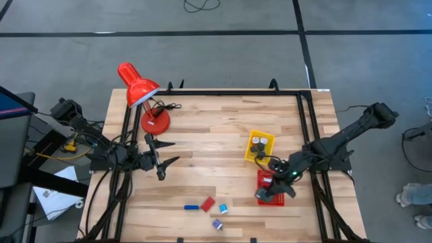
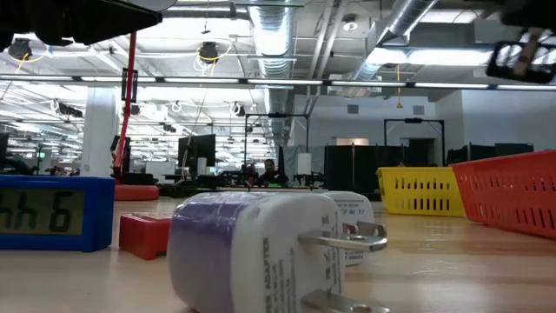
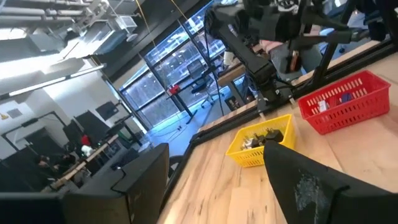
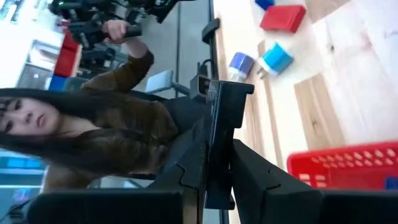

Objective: Pick & Place Office items
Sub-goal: Put the black digital timer into the red bin, then put the blue digital timer into the red bin

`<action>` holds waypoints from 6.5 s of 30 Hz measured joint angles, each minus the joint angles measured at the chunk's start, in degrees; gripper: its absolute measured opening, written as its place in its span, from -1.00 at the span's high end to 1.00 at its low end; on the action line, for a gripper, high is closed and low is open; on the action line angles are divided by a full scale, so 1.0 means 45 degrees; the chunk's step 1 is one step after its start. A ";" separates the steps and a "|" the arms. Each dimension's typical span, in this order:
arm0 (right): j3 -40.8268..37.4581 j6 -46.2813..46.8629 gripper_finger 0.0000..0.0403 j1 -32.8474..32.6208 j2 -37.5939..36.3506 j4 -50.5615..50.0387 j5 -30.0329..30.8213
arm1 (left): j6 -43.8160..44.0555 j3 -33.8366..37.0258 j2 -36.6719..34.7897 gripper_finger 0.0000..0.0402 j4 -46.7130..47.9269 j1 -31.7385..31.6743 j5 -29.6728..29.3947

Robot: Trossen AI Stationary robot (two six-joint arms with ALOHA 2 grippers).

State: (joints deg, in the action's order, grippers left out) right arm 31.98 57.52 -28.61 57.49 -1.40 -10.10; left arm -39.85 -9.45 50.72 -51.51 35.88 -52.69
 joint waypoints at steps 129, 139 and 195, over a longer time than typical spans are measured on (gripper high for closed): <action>0.1843 -0.0908 -0.06 -0.2470 0.5710 -0.2818 0.2188 | 0.1970 -0.0015 0.0005 -0.27 0.0029 -0.2637 0.0000; 0.1858 -0.0908 -0.06 -0.2349 0.5835 -0.2173 0.2212 | 0.1970 -0.0015 0.0003 -0.27 0.0028 -0.2637 0.0000; 0.1854 -0.4920 -0.06 0.2215 0.5078 0.0896 0.3748 | 1.0022 -0.2925 0.1571 -0.27 0.7860 -0.2065 0.7241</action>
State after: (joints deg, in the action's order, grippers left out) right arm 40.32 35.38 -18.64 80.34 2.63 6.77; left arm 5.25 -22.62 57.79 -16.14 26.59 -20.10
